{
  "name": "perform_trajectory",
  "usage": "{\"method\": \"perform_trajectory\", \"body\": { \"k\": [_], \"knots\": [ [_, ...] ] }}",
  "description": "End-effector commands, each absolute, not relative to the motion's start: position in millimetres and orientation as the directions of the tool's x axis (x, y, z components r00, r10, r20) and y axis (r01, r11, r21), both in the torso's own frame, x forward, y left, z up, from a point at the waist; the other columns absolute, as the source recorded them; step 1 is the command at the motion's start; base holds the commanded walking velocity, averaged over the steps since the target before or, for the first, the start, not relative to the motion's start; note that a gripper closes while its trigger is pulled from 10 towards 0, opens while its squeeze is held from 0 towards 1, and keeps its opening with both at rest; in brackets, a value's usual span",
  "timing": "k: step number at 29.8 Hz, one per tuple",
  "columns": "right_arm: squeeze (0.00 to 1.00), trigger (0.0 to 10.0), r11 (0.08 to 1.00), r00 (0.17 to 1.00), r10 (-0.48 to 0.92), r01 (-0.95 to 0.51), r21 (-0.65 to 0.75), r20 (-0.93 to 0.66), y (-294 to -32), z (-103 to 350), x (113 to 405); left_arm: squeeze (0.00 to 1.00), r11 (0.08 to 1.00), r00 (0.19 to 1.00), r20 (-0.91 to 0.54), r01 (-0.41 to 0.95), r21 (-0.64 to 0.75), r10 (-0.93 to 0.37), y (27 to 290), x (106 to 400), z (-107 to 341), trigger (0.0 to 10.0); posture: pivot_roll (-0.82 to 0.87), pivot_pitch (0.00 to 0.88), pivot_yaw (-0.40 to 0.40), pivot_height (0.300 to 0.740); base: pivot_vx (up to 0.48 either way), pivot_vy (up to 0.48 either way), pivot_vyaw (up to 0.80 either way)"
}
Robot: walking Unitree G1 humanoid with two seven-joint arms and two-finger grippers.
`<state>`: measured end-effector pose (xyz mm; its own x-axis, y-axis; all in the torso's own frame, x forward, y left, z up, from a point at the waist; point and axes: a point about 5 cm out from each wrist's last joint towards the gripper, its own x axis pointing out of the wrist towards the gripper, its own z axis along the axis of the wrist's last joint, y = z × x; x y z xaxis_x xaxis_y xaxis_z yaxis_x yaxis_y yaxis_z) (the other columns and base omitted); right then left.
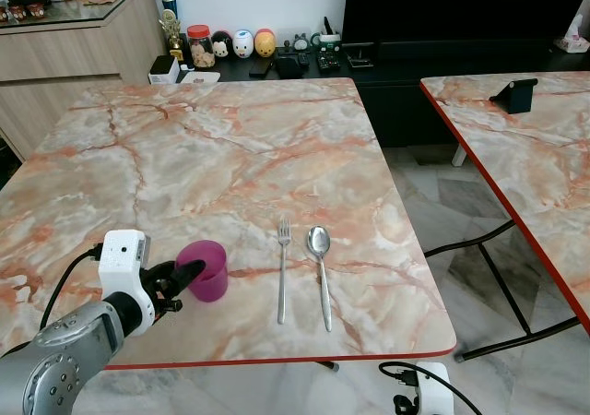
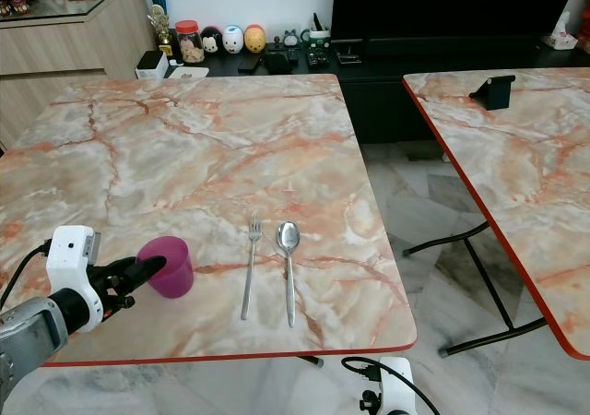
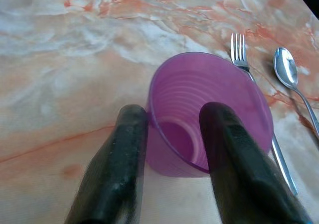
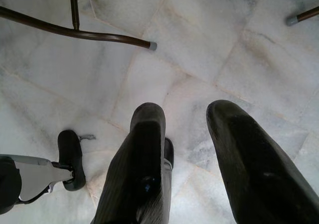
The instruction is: Setting the table
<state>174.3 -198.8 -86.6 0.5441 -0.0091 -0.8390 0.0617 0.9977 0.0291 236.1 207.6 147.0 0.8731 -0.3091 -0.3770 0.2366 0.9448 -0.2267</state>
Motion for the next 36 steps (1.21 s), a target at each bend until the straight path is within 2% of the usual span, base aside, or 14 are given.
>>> {"method": "perform_trajectory", "body": {
  "k": [1, 36],
  "knots": [
    [0.00, 10.0, 0.998, 0.545, 0.001, 0.051, 0.034, -0.838, -196.9, -85.5, 177.6, 0.00, 0.946, 0.869, -0.383, 0.250, -0.206, -0.313, 205.2, 235.4, 150.0, 0.0, 0.04, 0.000, 0.029, 0.724, 0.000, 0.000, 0.00],
    [0.00, 10.0, 0.998, 0.544, 0.008, 0.041, 0.037, -0.839, -195.6, -85.4, 178.4, 0.00, 0.939, 0.858, -0.382, 0.294, -0.180, -0.342, 203.3, 237.1, 156.4, 0.0, 0.05, 0.000, 0.032, 0.724, 0.000, 0.000, 0.00]
  ]
}}
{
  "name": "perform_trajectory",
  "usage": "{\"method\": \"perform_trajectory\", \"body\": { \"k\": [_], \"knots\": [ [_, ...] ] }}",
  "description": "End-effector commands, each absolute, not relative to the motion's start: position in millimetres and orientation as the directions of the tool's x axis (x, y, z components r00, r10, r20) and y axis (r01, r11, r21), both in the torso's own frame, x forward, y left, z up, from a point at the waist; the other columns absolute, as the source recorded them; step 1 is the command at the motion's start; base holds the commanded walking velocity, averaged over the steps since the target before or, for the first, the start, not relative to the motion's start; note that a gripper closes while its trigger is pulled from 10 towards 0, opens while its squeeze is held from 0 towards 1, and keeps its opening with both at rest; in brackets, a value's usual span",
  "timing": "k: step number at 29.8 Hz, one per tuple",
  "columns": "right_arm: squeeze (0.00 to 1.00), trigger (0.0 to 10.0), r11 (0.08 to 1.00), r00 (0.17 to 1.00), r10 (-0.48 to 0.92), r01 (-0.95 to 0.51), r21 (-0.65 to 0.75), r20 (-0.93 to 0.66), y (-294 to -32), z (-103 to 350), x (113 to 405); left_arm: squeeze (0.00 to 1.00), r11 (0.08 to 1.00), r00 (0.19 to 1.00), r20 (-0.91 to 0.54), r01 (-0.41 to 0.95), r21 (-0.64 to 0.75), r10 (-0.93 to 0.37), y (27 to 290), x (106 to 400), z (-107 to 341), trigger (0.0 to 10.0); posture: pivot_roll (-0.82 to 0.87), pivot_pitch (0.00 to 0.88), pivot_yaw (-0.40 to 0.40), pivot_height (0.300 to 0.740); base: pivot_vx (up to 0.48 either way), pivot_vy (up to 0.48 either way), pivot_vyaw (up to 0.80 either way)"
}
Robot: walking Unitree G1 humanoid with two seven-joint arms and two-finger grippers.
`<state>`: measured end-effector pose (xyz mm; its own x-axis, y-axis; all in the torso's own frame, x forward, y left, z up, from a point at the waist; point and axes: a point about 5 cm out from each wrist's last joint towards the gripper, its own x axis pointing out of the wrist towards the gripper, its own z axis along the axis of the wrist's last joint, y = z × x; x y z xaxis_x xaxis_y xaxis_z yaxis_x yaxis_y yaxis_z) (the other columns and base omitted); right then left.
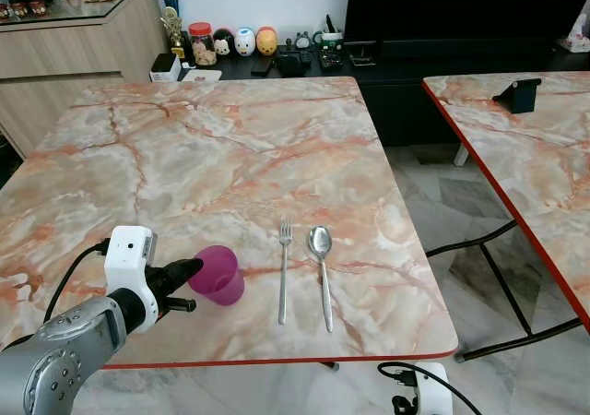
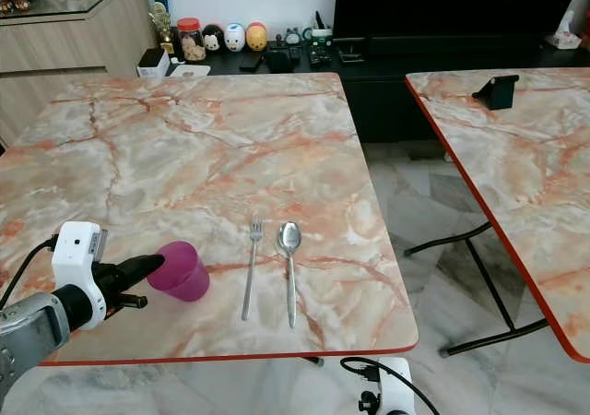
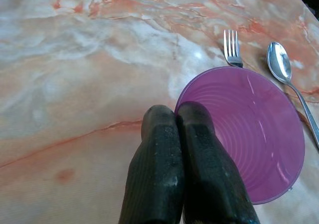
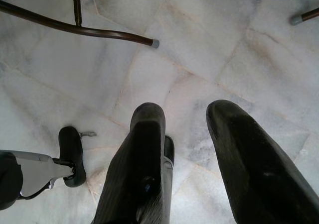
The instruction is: Setting the table
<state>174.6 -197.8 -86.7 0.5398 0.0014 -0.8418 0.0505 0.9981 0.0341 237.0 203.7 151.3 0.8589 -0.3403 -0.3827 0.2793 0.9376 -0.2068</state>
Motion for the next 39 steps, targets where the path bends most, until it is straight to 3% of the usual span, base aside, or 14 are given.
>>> {"method": "perform_trajectory", "body": {
  "k": [1, 5, 12, 13, 14, 20, 24, 32, 39],
  "knots": [
    [0.00, 10.0, 0.998, 0.543, 0.008, 0.041, 0.037, -0.839, -196, -85, 178, 0.00, 0.938, 0.858, -0.383, 0.297, -0.176, -0.343, 203, 237, 157, 0.0, 0.05, 0.000, 0.032, 0.724, 0.000, 0.000, 0.00],
    [0.00, 10.0, 0.998, 0.543, 0.008, 0.041, 0.036, -0.840, -196, -85, 179, 0.00, 0.942, 0.864, -0.376, 0.291, -0.168, -0.334, 204, 237, 158, 0.0, 0.05, 0.000, 0.030, 0.724, 0.000, 0.000, 0.00],
    [0.00, 10.0, 0.999, 0.543, 0.008, 0.037, 0.034, -0.840, -196, -85, 179, 0.00, 0.972, 0.958, -0.216, 0.153, -0.176, -0.190, 219, 250, 173, 0.0, 0.05, 0.000, 0.025, 0.724, 0.000, 0.000, 0.00],
    [0.00, 10.0, 0.999, 0.543, 0.008, 0.037, 0.034, -0.840, -197, -85, 179, 0.00, 0.971, 0.965, -0.188, 0.144, -0.192, -0.180, 220, 251, 175, 1.4, 0.05, 0.000, 0.025, 0.724, 0.000, 0.000, 0.00],
    [0.00, 10.0, 0.999, 0.543, 0.008, 0.037, 0.033, -0.840, -197, -85, 179, 0.00, 0.969, 0.981, -0.122, 0.121, -0.217, -0.150, 221, 253, 181, 10.0, 0.05, 0.000, 0.022, 0.724, 0.000, 0.000, 0.00],
    [0.00, 10.0, 0.999, 0.543, 0.005, 0.039, 0.031, -0.840, -198, -85, 178, 0.00, 0.949, 0.999, 0.051, 0.019, -0.313, -0.003, 226, 256, 192, 10.0, 0.05, 0.000, 0.016, 0.724, 0.000, 0.000, 0.00],
    [0.00, 10.0, 0.999, 0.543, 0.003, 0.039, 0.029, -0.840, -199, -85, 178, 0.00, 0.956, 0.995, 0.098, 0.016, -0.292, 0.013, 222, 256, 193, 10.0, 0.05, 0.000, 0.012, 0.724, 0.000, 0.000, 0.00],
    [0.00, 10.0, 0.999, 0.540, -0.003, 0.036, 0.020, -0.842, -201, -85, 178, 0.00, 0.997, 0.965, 0.253, -0.075, -0.003, 0.073, 209, 253, 196, 10.0, 0.04, 0.000, -0.002, 0.724, 0.000, 0.000, 0.00],
    [0.00, 10.0, 1.000, 0.529, -0.003, 0.020, 0.010, -0.849, -203, -85, 177, 0.00, 0.992, 0.952, 0.294, -0.107, 0.070, 0.082, 204, 254, 194, 10.0, 0.04, 0.000, -0.007, 0.724, 0.000, 0.000, 0.00]
  ]
}}
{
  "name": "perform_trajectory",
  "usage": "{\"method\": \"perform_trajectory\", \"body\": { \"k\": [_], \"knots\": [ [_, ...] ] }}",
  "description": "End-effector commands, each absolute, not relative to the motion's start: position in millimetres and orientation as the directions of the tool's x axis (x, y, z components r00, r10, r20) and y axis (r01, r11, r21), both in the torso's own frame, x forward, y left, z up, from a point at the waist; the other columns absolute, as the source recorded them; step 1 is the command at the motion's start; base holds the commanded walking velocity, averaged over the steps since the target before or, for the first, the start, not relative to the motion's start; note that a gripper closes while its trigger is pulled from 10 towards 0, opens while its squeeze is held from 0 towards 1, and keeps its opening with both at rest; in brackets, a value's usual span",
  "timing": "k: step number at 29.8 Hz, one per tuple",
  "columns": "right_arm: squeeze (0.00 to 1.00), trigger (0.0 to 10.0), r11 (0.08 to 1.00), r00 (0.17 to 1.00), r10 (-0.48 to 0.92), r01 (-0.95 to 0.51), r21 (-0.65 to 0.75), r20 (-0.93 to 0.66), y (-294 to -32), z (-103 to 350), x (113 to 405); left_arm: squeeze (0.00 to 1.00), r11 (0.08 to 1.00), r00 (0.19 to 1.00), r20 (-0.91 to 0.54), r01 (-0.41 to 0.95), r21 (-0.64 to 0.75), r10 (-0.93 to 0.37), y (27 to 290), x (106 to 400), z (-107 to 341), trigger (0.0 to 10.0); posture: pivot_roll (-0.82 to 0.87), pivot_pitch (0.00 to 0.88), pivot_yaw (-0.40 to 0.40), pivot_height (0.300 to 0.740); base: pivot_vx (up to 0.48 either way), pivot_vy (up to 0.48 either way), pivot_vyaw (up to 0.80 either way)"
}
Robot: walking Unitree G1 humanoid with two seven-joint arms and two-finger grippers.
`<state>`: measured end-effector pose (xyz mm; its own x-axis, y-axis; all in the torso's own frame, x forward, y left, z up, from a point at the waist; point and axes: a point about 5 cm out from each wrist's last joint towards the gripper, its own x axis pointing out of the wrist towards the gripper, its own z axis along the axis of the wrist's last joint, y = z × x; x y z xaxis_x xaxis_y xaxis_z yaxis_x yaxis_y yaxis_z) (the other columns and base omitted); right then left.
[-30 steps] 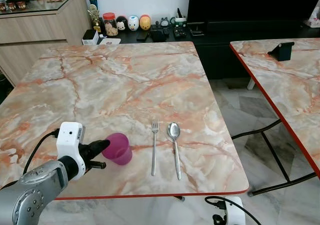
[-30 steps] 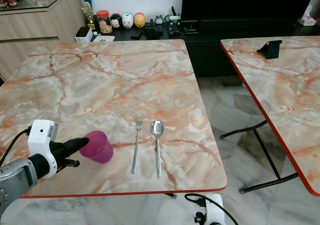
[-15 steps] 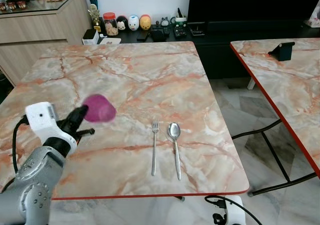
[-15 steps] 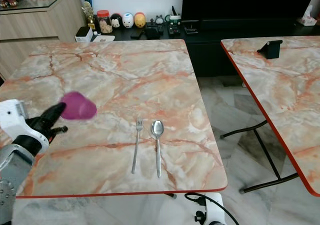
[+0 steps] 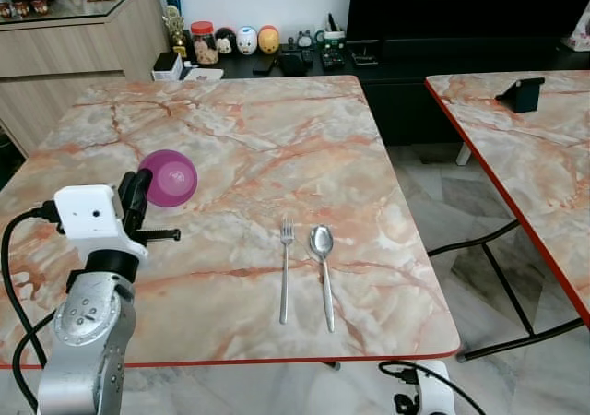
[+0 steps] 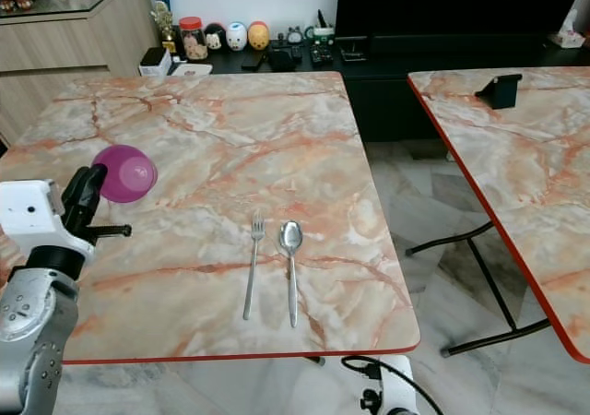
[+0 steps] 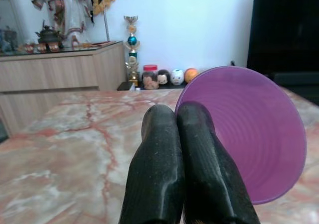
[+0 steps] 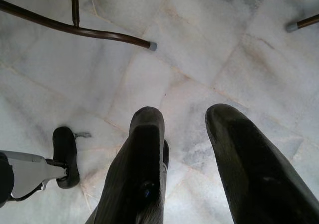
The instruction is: Setting the table
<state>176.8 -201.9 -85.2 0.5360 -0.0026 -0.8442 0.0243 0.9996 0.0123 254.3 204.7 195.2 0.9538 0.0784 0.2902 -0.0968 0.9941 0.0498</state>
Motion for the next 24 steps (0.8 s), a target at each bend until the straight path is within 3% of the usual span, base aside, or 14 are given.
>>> {"method": "perform_trajectory", "body": {
  "k": [1, 4, 24],
  "knots": [
    [0.00, 10.0, 1.000, 0.528, -0.002, 0.020, 0.010, -0.849, -202.7, -85.2, 176.8, 0.00, 0.991, 0.952, 0.295, -0.107, 0.075, 0.081, 203.8, 254.0, 193.0, 10.0, 0.04, 0.000, -0.006, 0.724, 0.000, 0.000, 0.00],
    [0.00, 10.0, 1.000, 0.527, -0.002, 0.019, 0.010, -0.850, -202.3, -85.3, 176.5, 0.00, 0.989, 0.947, 0.311, -0.118, 0.088, 0.086, 203.4, 254.8, 192.1, 10.0, 0.03, 0.000, -0.002, 0.724, 0.000, 0.000, 0.00],
    [0.00, 10.0, 1.000, 0.528, 0.004, 0.022, 0.018, -0.849, -199.9, -86.2, 175.4, 0.00, 0.989, 0.940, 0.335, -0.103, 0.106, 0.062, 199.3, 261.1, 192.2, 10.0, 0.03, 0.000, 0.007, 0.724, 0.000, -0.425, 0.00]
  ]
}}
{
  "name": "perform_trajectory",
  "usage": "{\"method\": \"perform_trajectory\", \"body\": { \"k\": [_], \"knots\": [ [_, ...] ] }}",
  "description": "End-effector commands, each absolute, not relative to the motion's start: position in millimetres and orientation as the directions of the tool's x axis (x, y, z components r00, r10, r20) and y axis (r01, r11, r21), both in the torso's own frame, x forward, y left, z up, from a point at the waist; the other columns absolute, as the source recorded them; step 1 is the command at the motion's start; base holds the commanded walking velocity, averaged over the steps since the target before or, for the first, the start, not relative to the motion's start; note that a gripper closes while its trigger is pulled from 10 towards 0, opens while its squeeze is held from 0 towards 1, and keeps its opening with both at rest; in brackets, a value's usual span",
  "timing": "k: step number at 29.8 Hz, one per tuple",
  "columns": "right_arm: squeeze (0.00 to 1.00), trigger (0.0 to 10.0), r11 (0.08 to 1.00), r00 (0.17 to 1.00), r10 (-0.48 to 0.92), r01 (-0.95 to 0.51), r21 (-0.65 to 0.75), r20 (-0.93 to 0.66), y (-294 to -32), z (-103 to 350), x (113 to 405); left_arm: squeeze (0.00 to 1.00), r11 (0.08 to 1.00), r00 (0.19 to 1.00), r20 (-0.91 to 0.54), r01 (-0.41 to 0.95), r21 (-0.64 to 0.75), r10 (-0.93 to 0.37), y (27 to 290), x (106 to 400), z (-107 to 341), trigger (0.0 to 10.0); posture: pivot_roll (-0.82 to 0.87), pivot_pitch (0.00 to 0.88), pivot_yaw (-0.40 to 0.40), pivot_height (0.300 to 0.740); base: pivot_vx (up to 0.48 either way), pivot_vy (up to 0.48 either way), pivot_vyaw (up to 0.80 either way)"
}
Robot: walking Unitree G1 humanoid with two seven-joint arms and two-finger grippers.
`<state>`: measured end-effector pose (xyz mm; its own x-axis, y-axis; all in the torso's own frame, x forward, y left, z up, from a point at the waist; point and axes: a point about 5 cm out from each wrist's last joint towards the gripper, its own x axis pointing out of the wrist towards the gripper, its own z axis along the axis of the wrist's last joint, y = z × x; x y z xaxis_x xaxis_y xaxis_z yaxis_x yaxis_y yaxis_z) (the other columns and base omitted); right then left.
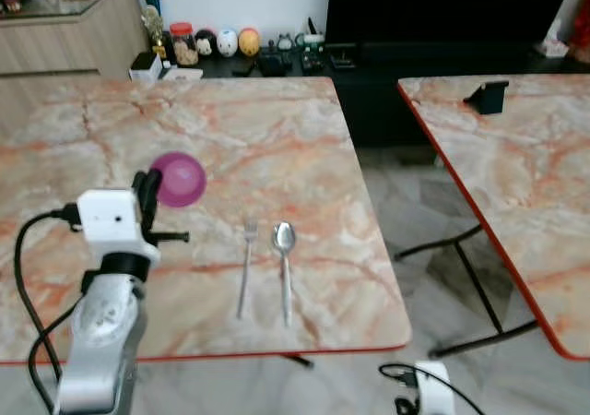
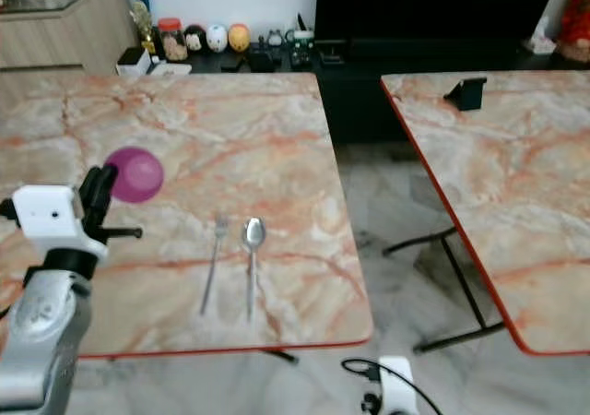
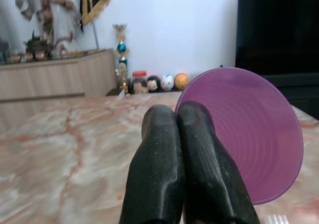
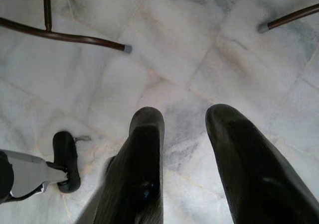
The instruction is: Setting the table
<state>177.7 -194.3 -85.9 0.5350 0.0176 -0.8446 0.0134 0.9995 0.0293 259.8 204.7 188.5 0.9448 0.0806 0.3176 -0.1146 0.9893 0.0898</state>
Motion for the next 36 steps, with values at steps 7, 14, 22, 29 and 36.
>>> {"method": "perform_trajectory", "body": {
  "k": [7, 14, 22, 29, 36],
  "knots": [
    [0.00, 10.0, 0.999, 0.532, 0.006, 0.027, 0.024, -0.847, -199.8, -85.7, 176.4, 0.00, 0.988, 0.939, 0.336, -0.111, 0.103, 0.071, 199.9, 261.7, 192.5, 10.0, 0.03, 0.000, 0.004, 0.724, 0.000, -0.456, 0.00],
    [0.00, 10.0, 0.999, 0.534, 0.005, 0.031, 0.025, -0.845, -199.8, -85.4, 177.2, 0.00, 0.987, 0.938, 0.338, -0.119, 0.105, 0.078, 201.4, 262.3, 193.6, 10.0, 0.03, 0.000, 0.001, 0.724, 0.000, -0.456, 0.00],
    [0.00, 10.0, 1.000, 0.534, 0.005, 0.023, 0.020, -0.845, -200.2, -85.2, 177.4, 0.00, 0.988, 0.940, 0.333, -0.114, 0.103, 0.074, 200.0, 262.9, 193.1, 10.0, 0.03, 0.000, 0.000, 0.724, 0.000, -0.454, 0.00],
    [0.00, 10.0, 1.000, 0.531, 0.008, 0.000, 0.009, -0.847, -200.5, -85.1, 177.5, 0.00, 0.988, 0.940, 0.333, -0.114, 0.102, 0.074, 200.0, 263.3, 193.2, 10.0, 0.03, 0.000, 0.001, 0.724, 0.000, -0.452, 0.00],
    [0.00, 10.0, 1.000, 0.531, 0.011, -0.004, 0.010, -0.848, -199.8, -85.7, 176.2, 0.00, 0.989, 0.941, 0.332, -0.104, 0.106, 0.064, 199.9, 262.8, 192.7, 10.0, 0.02, 0.000, 0.004, 0.724, 0.000, -0.453, 0.00]
  ]
}}
